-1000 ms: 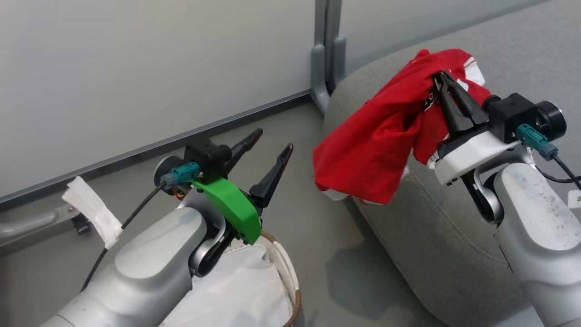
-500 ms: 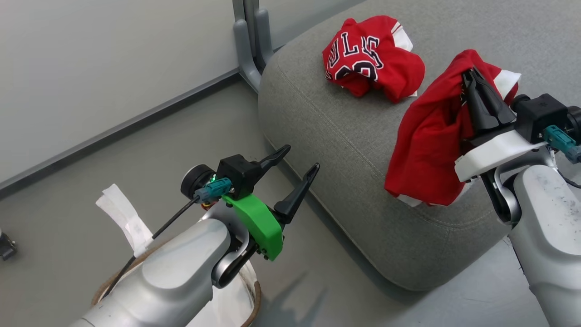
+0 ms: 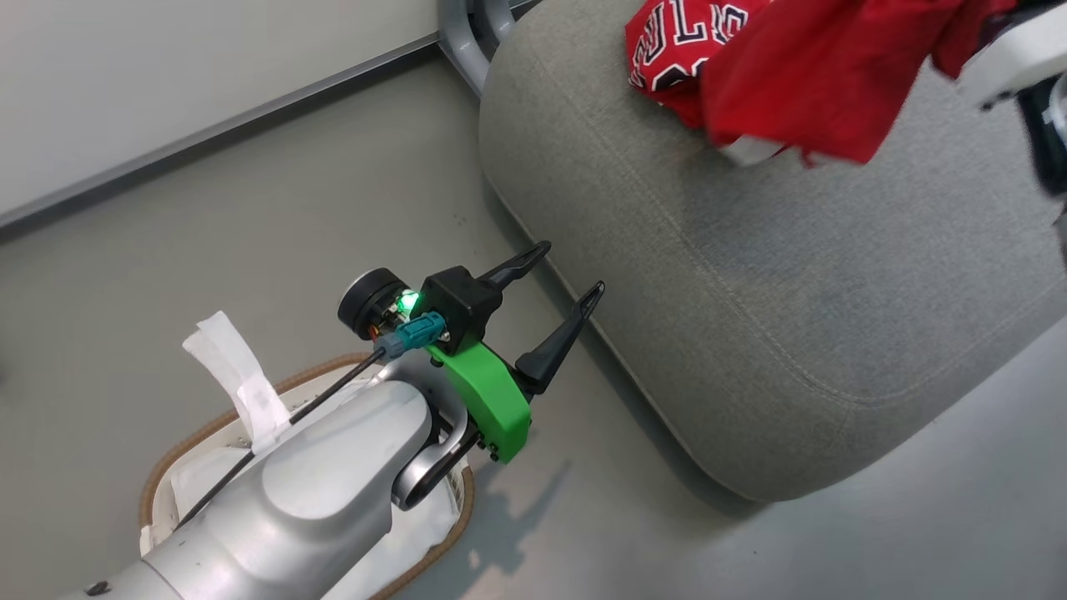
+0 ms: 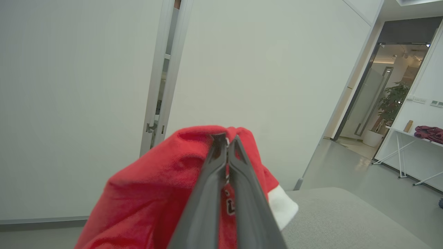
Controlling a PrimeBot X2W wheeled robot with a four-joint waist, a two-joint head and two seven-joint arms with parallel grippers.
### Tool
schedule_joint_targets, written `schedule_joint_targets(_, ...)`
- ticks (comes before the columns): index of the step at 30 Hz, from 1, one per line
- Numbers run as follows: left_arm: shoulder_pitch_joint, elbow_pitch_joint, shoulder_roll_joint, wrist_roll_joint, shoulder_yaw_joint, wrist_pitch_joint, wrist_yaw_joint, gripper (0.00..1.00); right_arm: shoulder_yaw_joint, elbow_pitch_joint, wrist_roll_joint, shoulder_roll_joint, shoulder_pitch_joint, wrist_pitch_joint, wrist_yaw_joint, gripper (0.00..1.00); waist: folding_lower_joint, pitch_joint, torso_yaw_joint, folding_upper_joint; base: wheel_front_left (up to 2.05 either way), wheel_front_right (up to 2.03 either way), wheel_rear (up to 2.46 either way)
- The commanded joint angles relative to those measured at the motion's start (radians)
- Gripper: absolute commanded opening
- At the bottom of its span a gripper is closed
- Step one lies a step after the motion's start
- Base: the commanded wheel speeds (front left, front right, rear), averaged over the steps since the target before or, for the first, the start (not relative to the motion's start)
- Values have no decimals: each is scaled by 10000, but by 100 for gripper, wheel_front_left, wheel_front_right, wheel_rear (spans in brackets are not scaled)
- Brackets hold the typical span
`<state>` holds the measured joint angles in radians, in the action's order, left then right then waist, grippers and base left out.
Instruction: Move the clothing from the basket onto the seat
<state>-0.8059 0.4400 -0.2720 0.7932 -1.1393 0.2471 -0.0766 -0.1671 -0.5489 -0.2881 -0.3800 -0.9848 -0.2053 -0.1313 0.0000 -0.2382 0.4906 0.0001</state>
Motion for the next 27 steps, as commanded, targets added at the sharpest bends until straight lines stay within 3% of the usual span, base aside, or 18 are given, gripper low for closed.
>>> schedule_joint_targets(1,-169,-129,-183,-135,2,-8,110,100,94,-99,86,-171,-503,119,12,0,0,-871,-851,-1,0,0,0)
schedule_joint_targets(6,-489,-836,-310,-473,-139,-186,344,100,655,-586,398,-1338,-1949,698,11,0,0,-1830,-1769,-1,0,0,0)
schedule_joint_targets(14,-1012,-1843,-581,-983,-213,-419,635,100,2078,-1507,1099,-2611,-3023,969,11,0,0,-2971,-2901,-1,0,0,0)
schedule_joint_targets(18,-1156,-2240,-757,-1058,-157,-504,800,100,2782,-2188,1409,-2697,-2981,632,11,0,0,-3297,-3162,-1,0,0,0)
schedule_joint_targets(27,-1325,-2684,-962,-1143,-143,-646,922,100,3609,-4294,2336,-1811,-1923,-173,12,0,0,-3700,-3363,-1,0,0,0)
